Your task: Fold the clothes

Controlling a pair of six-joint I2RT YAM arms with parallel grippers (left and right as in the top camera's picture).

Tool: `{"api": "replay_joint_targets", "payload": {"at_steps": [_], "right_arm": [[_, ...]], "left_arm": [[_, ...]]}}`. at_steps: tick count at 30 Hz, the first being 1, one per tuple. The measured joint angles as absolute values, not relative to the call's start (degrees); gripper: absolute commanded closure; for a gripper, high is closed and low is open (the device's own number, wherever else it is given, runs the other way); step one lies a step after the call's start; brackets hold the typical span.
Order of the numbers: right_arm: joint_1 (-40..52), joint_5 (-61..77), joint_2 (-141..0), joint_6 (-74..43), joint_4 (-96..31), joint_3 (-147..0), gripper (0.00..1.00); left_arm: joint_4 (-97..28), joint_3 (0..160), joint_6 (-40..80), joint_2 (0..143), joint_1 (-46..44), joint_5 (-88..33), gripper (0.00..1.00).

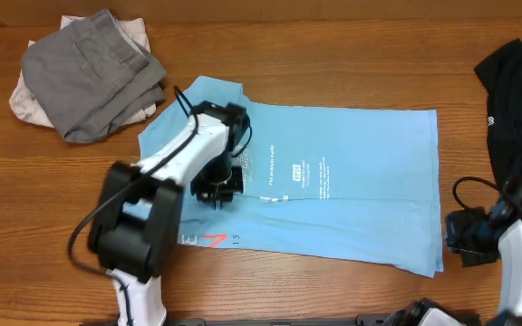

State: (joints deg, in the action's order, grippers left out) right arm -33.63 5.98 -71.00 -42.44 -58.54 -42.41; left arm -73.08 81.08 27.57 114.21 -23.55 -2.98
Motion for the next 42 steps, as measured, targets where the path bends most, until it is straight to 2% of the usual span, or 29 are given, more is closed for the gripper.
{"api": "replay_joint_targets", "payload": {"at_steps": [2,3,4,7,8,9,14,23,33,42], "right_arm": [[-33.74,7.97,-68.03,-39.75,-58.5,-44.34,0.42],[-33.76,9.26,-66.76,-38.52,-58.3,-45.45,0.27],[-33.76,10.74,-65.82,-37.19,-58.08,-46.46,0.18],[-33.74,16.62,-63.44,-33.04,-55.86,-49.47,0.0],[-33.76,18.76,-63.07,-31.68,-54.89,-50.11,0.0],[-33.76,20.88,-62.92,-30.44,-53.95,-50.54,0.0],[-33.58,28.29,-63.4,-25.89,-51.64,-50.81,0.0],[-27.97,31.0,-67.11,-23.33,-50.78,-50.81,0.0],[-18.79,31.35,-72.55,-23.05,-48.95,-50.81,0.0],[-13.28,30.11,-75.4,-23.05,-48.8,-50.81,0.0]], "left_arm": [[-72.97,83.44,27.51,110.45,-23.55,-2.57,0.63],[-72.86,84.71,27.14,108.9,-23.55,-2.11,0.44],[-72.77,85.8,26.96,107.85,-23.55,-1.85,0.26],[-72.6,91.09,26.89,105.54,-23.49,-0.16,0.16],[-72.49,92.99,26.61,105.41,-23.38,0.34,0.07],[-72.27,94.78,26.15,105.41,-23.16,0.75,0.06],[-67.75,100.82,23.88,105.41,-19.86,1.54,0.16],[-56.4,102.3,19.55,106.41,-11.94,-3.62,0.23],[-56.73,115.74,18.11,124.31,-14.7,-5.45,0.23],[-56.86,127.31,16.4,138.28,-18.87,4.58,0.27]]}}
